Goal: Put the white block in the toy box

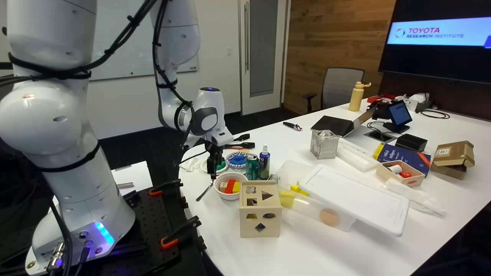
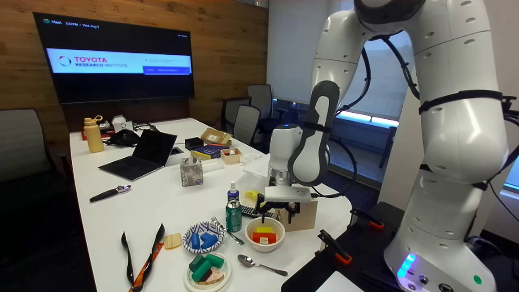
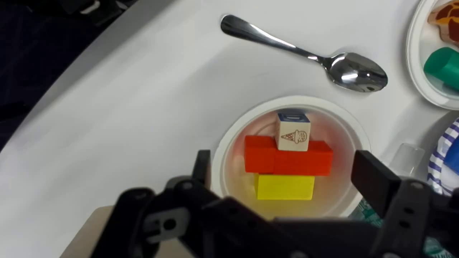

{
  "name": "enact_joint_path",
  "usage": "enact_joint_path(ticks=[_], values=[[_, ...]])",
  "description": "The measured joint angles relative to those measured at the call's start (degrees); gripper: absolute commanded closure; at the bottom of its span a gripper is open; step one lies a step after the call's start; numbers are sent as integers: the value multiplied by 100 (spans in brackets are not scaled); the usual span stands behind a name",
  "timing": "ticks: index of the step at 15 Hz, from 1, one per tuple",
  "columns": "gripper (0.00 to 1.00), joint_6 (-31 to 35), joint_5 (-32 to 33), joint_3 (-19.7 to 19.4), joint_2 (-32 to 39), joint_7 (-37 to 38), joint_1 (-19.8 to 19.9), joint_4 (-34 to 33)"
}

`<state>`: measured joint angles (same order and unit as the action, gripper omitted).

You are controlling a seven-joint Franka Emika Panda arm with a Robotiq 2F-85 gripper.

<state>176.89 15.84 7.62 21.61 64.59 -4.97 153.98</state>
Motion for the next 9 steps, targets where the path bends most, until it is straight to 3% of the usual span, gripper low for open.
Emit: enact_joint_path(ticks=[2, 9], values=[[0, 64, -5, 129, 375, 0, 60, -203], [0, 80, -1877, 133, 1146, -1402, -298, -832]])
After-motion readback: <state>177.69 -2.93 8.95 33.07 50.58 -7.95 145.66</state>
